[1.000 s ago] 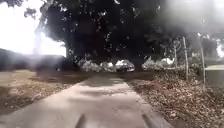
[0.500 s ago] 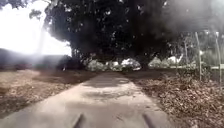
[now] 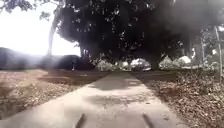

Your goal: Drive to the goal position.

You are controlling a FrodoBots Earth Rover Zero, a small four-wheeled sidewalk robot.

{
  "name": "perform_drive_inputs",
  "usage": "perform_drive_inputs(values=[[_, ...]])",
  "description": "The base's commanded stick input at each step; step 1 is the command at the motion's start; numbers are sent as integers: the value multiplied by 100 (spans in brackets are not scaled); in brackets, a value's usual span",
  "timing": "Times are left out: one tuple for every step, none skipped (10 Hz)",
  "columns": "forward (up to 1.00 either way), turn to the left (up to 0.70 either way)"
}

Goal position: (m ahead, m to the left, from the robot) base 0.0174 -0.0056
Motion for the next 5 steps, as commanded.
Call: perform_drive_inputs(values=[[0,0],[0,0],[0,0],[0,0],[0,0]])
